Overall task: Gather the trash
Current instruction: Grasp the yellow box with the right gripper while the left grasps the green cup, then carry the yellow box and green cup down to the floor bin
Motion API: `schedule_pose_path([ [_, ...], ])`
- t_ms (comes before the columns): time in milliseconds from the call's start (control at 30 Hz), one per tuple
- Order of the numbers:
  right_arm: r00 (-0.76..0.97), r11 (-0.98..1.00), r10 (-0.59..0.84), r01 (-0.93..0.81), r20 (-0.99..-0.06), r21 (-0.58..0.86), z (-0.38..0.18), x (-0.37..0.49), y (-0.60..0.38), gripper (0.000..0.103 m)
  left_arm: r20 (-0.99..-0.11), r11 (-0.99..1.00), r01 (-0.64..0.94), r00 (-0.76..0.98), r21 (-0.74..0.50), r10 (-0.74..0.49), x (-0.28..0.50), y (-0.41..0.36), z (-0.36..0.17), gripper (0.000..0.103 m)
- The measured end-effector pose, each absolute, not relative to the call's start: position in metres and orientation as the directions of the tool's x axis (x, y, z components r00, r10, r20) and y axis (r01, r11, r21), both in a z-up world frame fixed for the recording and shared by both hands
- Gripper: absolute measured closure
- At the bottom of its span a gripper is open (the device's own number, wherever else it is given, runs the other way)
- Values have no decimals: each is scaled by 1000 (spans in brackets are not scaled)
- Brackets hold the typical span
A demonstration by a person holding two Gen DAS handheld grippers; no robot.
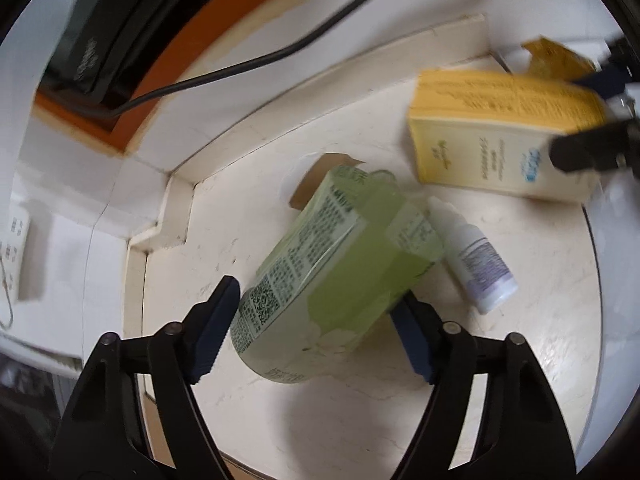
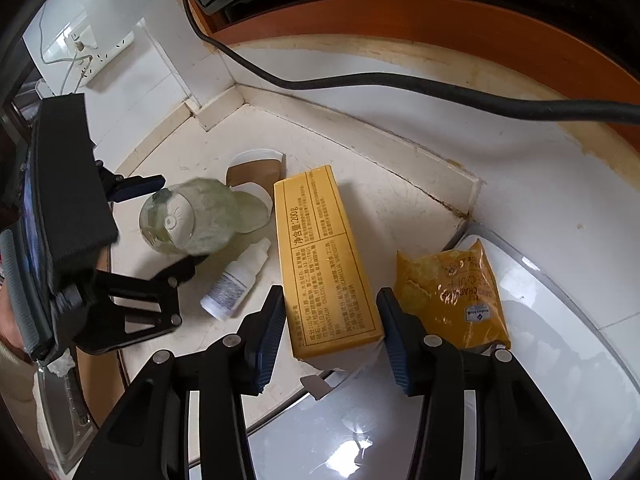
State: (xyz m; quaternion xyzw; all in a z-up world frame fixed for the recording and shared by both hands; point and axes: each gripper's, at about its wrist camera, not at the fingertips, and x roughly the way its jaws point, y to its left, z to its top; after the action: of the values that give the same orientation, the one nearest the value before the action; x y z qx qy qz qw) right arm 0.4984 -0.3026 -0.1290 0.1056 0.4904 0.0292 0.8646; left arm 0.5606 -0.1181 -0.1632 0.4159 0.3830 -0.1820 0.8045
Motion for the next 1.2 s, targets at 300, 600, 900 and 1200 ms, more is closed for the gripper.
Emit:
schedule_pose_path([
  [300,557,973,161,47,-815,224,-101,464,-295,58,-782,720,532,623,445,22,529,-91,-126,37],
  [600,583,974,164,33,-796,225,-45,387,-287,58,-805,825,482,591,296,-56,446,-66,-67,38],
  [900,583,969,210,-16,-785,247,4,279,-267,58,-825,865,446,561,231,-69,328,-52,-36,38],
  [1200,532,957,285,-108,-798,270,4,175,-228,58,-836,877,450,537,168,-115,182,-33,-36,38],
])
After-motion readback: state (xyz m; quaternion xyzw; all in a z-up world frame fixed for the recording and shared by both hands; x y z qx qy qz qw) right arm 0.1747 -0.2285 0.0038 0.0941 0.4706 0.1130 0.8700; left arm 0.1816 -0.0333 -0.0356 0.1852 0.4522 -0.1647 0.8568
